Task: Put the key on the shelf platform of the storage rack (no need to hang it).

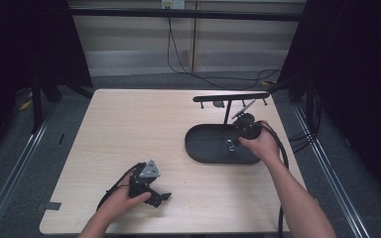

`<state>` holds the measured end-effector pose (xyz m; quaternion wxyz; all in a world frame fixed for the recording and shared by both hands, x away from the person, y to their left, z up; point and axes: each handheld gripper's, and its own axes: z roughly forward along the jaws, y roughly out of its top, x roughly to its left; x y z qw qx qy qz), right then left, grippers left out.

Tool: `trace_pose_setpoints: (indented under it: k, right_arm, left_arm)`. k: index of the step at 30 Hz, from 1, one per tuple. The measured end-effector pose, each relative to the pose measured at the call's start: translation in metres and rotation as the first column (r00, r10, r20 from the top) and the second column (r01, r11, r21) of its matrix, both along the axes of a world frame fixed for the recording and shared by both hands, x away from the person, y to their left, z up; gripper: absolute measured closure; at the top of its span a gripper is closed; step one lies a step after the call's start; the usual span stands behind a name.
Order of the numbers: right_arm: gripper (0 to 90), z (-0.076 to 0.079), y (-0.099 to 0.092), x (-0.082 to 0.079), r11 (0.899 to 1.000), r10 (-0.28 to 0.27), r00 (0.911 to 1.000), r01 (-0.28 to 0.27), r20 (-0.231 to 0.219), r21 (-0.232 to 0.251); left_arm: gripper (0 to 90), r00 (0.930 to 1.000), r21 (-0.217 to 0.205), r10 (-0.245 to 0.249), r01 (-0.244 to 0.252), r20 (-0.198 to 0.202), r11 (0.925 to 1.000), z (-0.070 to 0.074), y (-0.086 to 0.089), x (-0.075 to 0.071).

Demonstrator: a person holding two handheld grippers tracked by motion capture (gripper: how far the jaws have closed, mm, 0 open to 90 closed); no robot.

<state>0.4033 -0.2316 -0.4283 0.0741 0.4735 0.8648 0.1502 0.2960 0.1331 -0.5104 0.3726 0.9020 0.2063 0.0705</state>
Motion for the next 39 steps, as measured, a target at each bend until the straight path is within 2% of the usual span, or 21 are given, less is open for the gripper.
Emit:
trace_pose_setpoints:
  k: [9, 19, 24, 30, 34, 39]
  right_arm:
    - [71.5, 0.004, -0.002, -0.004, 1.0, -0.001, 1.0, 0.001, 0.004, 0.013]
    - [61.3, 0.006, -0.002, -0.007, 1.0, -0.005, 1.0, 0.004, 0.004, 0.021]
    - [52.6, 0.006, -0.003, -0.01, 0.999, -0.004, 1.0, 0.004, 0.004, 0.035]
    - [37.9, 0.013, 0.0, -0.017, 0.999, 0.001, 0.9996, -0.003, 0.029, 0.053]
    - [32.8, 0.019, 0.006, -0.025, 0.997, 0.026, 0.9988, -0.029, 0.043, 0.073]
    - [29.9, 0.022, 0.009, -0.029, 0.996, 0.045, 0.998, -0.048, 0.044, 0.076]
  left_arm:
    - [0.0, 1.0, -0.001, -0.001, 0.001, -0.002, 1.0, 0.0, 0.0, 0.0]
    - [0.0, 1.0, 0.0, -0.001, 0.001, -0.002, 1.0, 0.0, 0.0, 0.0]
    - [0.0, 1.0, 0.0, -0.001, 0.001, -0.002, 1.0, 0.0, 0.0, 0.0]
    - [0.0, 1.0, 0.0, 0.0, 0.0, 0.0, 1.0, 0.0, 0.0, 0.0]
    - [0.0, 1.0, 0.001, 0.0, 0.0, 0.001, 1.0, 0.0, 0.0, 0.0]
    - [0.0, 1.0, 0.0, -0.001, 0.001, -0.001, 1.0, 0.0, 0.0, 0.0]
